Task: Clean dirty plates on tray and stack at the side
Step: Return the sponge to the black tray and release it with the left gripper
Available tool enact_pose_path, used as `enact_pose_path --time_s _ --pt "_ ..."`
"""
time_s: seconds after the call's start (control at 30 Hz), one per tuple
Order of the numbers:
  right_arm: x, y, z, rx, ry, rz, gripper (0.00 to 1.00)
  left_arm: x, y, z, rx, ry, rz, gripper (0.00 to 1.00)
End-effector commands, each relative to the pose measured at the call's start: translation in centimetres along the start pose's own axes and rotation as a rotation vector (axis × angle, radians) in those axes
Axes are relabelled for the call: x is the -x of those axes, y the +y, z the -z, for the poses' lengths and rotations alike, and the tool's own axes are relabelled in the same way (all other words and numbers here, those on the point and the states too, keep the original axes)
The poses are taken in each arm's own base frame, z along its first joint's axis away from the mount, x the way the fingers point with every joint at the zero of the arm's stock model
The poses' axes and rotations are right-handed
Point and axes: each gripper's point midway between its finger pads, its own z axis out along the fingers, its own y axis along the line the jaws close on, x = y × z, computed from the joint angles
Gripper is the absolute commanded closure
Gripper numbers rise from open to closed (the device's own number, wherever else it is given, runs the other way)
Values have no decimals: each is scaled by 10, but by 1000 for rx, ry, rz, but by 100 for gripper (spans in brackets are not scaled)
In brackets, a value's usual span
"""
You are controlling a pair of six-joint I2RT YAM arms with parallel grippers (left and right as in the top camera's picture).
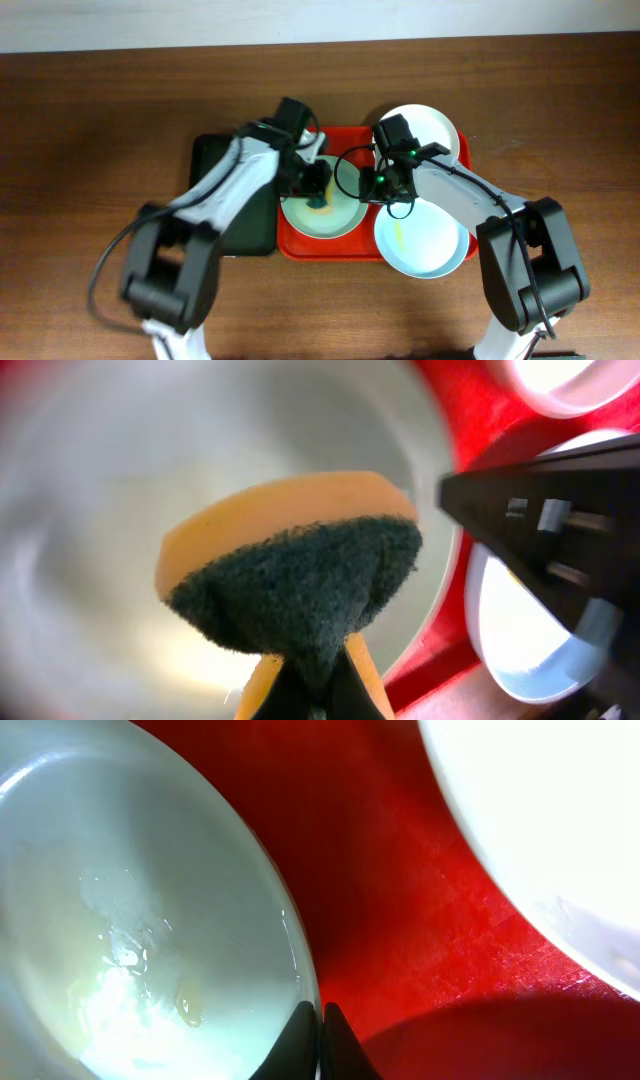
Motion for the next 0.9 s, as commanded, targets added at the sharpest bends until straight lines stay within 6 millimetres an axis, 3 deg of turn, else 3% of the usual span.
enact_pose_path --time_s 0.0,0.07,0.17,0.23,0.37,0.4,0.5,0.53,0.6,0.87 --pt "-3 2 -3 4 11 4 95 17 22 86 167 -195 -5 100" --pt "-3 2 -3 4 11 5 96 3 54 104 284 -176 59 100" --pt "-3 2 -3 4 11 5 95 -14 89 109 397 -117 123 100" --pt "-3 2 -3 4 10 5 95 -24 106 105 444 -88 151 100" --pt "-3 2 -3 4 10 5 88 -39 134 76 468 -66 187 100" --pt "-3 2 -3 4 11 5 81 -45 142 58 466 -72 186 100" --pt "-3 2 -3 4 11 4 62 -51 151 39 465 -91 183 100" --pt "-3 2 -3 4 11 4 48 -51 153 35 464 -100 181 100" --pt "-3 2 -3 4 11 4 5 -50 156 29 465 -124 177 100" --pt "-3 2 -3 4 9 4 2 -43 156 29 461 -154 171 99"
